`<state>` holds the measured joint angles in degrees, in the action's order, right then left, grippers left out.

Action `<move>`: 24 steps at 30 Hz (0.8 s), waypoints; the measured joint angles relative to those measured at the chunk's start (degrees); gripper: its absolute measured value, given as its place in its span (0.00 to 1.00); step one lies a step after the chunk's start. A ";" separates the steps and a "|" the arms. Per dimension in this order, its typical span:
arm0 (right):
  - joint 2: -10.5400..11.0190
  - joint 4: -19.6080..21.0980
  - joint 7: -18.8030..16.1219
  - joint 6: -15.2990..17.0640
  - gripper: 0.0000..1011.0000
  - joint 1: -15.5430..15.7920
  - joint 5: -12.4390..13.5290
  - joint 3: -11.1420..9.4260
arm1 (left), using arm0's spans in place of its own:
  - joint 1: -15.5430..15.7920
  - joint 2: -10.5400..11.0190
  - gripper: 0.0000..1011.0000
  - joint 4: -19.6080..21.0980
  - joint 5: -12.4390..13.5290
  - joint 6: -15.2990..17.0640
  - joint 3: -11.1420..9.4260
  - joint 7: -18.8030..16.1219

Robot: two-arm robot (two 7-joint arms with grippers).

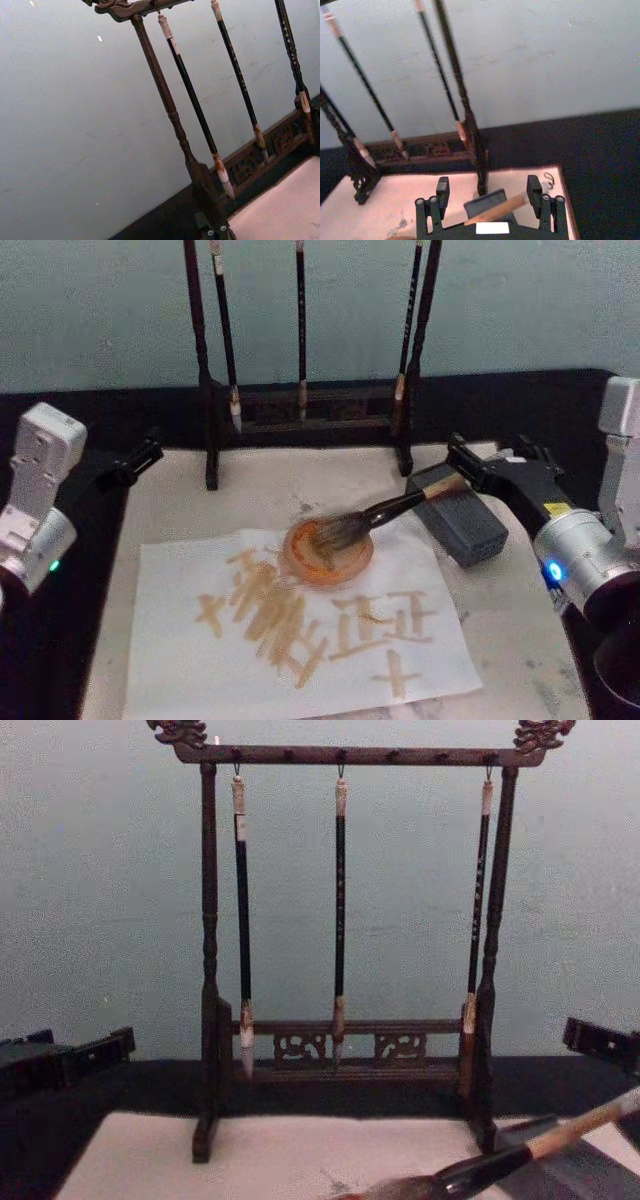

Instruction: Pick up the brush from the inkstone, write on the paper, then place the brush back to its original position.

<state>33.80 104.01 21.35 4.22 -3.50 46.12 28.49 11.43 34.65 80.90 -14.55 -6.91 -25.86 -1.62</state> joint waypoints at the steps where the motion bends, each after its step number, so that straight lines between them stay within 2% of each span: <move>1: 0.23 0.23 0.08 0.15 0.99 -0.17 -0.98 0.37 | 0.00 0.00 0.99 0.00 0.00 0.00 0.00 0.00; 2: 0.58 0.65 0.14 0.44 0.99 -0.47 -3.11 1.13 | 0.00 0.00 0.99 0.00 0.00 0.00 0.00 0.00; 7: 1.56 1.90 -0.40 1.40 0.99 -1.39 -8.07 3.13 | 0.00 0.00 0.99 0.00 0.00 0.00 0.00 0.00; 10: 2.40 2.83 -1.47 2.05 0.99 -2.21 -12.38 5.05 | 0.01 0.00 0.99 0.00 0.00 0.00 0.00 0.00; 14: 2.89 3.41 -2.14 2.34 0.99 -2.65 -15.35 6.30 | 0.00 0.00 0.99 0.00 0.00 0.00 0.00 0.00; 16: 3.34 3.95 -2.52 2.43 0.99 -2.91 -18.55 7.36 | 0.00 0.00 0.99 0.00 0.00 0.00 0.00 0.00; 17: 3.34 3.95 -2.52 2.43 0.99 -2.91 -18.55 7.36 | 0.00 0.00 0.99 0.00 0.00 0.00 0.00 0.00; 18: 3.56 4.07 -2.66 2.49 0.99 -2.97 -19.82 7.78 | 0.00 0.00 0.99 0.00 0.00 0.00 0.00 0.00; 21: 3.88 4.08 -3.51 2.64 0.99 -3.03 -21.34 8.22 | 0.00 0.00 0.99 0.00 0.00 0.00 0.00 0.00; 24: 4.24 3.81 -4.96 2.94 0.99 -3.03 -21.57 8.40 | 0.00 0.00 0.99 0.00 0.00 0.00 0.00 0.00</move>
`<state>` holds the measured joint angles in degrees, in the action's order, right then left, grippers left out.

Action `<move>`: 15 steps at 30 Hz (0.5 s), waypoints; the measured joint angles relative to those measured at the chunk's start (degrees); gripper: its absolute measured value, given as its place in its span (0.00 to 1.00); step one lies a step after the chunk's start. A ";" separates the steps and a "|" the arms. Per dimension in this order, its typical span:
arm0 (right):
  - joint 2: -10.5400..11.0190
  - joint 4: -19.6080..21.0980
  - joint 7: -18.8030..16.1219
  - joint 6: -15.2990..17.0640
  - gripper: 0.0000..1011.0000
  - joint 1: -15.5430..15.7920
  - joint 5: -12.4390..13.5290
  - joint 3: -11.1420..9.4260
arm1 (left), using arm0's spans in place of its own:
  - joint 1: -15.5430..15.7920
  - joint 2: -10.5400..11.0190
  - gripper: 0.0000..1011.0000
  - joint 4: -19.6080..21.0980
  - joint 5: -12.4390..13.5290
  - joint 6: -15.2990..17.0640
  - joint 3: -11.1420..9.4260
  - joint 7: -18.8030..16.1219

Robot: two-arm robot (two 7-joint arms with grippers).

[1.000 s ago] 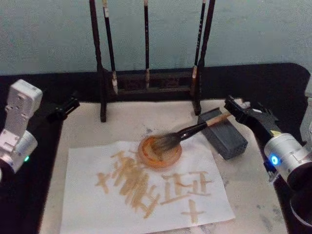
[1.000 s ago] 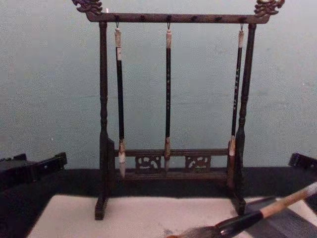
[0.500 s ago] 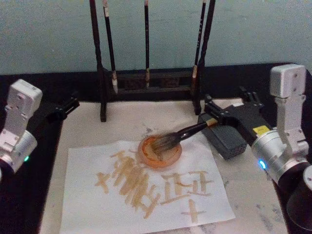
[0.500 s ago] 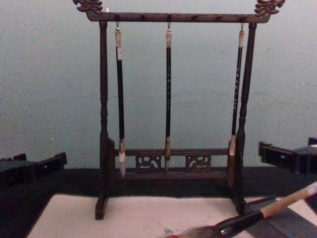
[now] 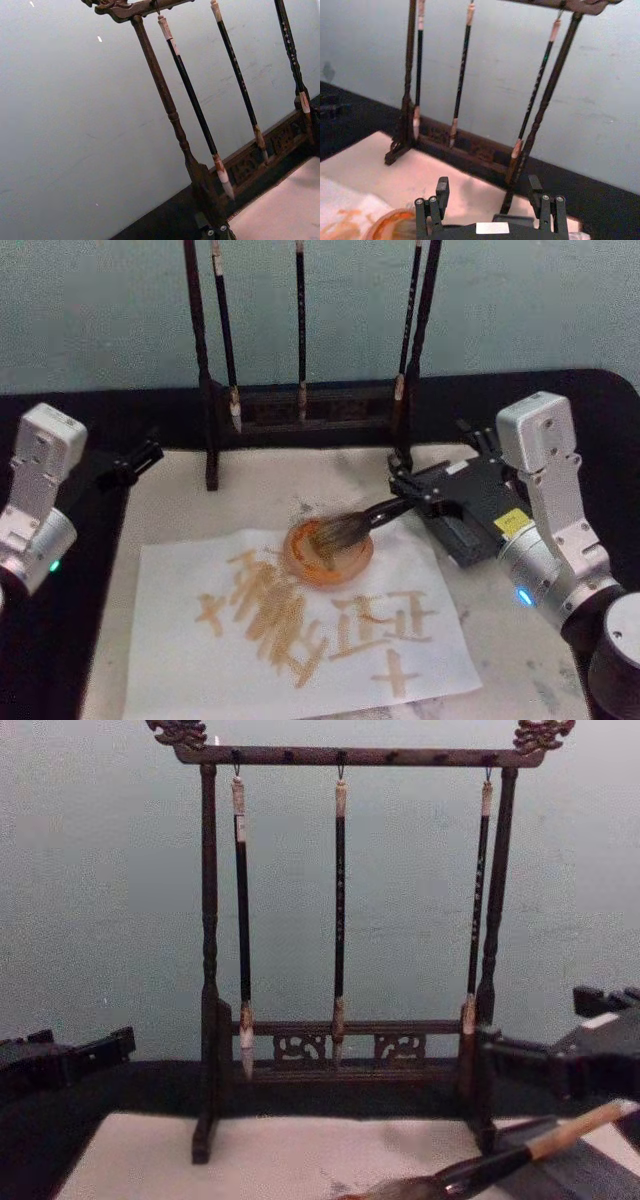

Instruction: Pick up the brush from the inkstone, write on the paper, then place the brush back to its original position.

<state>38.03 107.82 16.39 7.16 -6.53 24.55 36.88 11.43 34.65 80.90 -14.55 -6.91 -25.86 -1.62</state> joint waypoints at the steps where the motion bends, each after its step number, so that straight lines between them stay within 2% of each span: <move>1: 0.08 -0.07 -0.40 0.07 0.99 0.01 -0.01 0.03 | 0.00 0.00 0.99 0.00 0.00 0.00 0.00 0.00; 15: -0.04 -0.08 0.13 0.00 0.99 0.06 -0.02 -0.01 | 0.00 0.00 0.99 0.00 0.00 0.00 0.00 0.00</move>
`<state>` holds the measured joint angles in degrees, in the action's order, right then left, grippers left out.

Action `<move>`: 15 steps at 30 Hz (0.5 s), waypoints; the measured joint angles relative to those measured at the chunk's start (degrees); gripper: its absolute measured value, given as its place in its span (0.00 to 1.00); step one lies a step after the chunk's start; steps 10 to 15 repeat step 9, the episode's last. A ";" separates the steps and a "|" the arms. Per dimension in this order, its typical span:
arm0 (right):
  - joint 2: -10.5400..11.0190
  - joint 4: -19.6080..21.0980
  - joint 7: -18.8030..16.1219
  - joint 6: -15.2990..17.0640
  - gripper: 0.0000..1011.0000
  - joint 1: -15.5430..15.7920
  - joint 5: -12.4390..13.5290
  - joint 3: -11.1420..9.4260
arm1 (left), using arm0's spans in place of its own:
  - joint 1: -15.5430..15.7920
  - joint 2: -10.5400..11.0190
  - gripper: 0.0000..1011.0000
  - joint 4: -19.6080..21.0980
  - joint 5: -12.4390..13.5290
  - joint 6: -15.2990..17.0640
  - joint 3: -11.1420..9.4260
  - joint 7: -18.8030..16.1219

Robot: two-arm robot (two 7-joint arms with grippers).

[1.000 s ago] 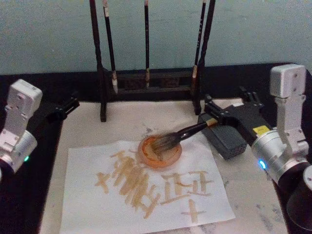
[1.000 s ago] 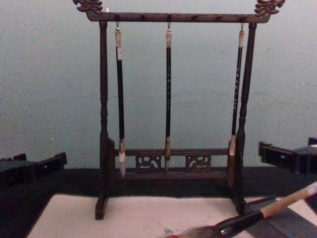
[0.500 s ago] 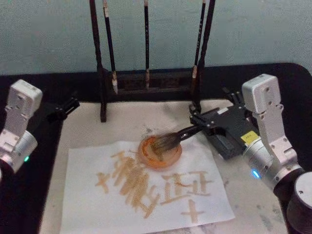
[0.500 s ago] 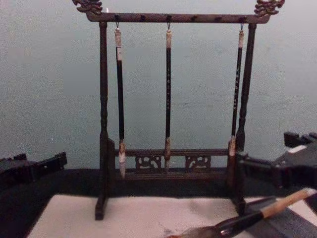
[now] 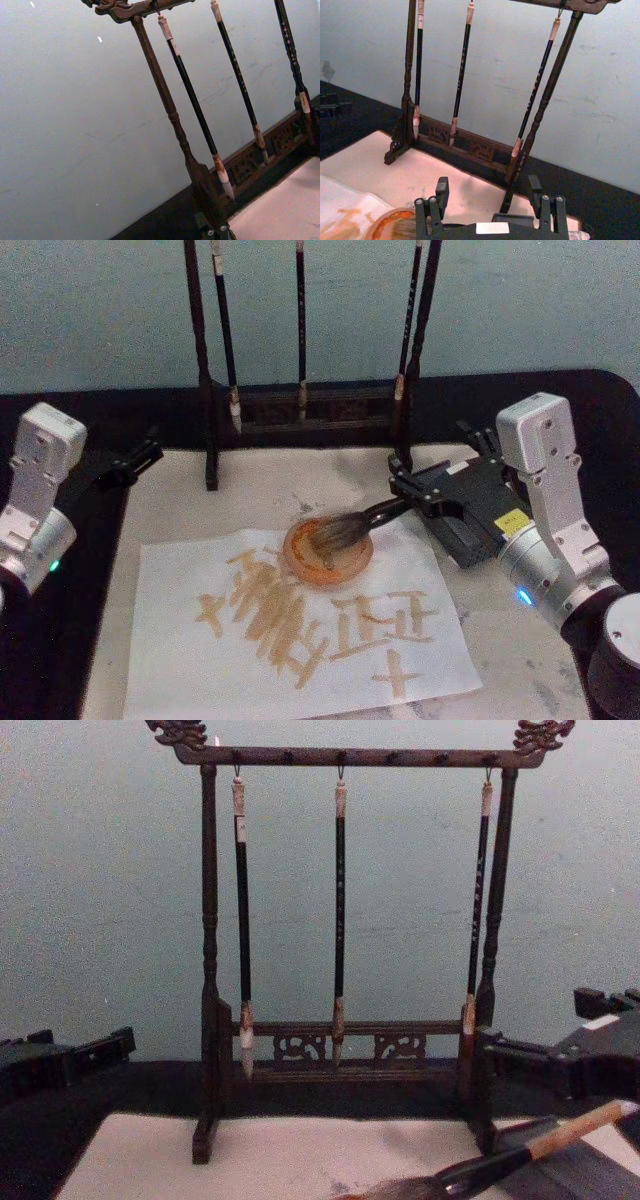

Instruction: Pick up the brush from the inkstone, write on the paper, then place the brush back to its original position.

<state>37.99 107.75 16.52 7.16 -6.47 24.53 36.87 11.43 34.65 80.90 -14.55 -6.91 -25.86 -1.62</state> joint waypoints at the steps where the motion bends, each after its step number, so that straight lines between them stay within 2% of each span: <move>1: -0.01 0.00 0.01 -0.01 0.99 0.00 0.00 0.00 | 0.00 0.00 0.99 0.00 0.00 0.00 0.00 0.00; 15: -0.05 0.05 0.18 -0.06 0.99 0.00 0.02 -0.06 | 0.00 0.00 0.99 0.00 0.00 0.00 0.00 0.00</move>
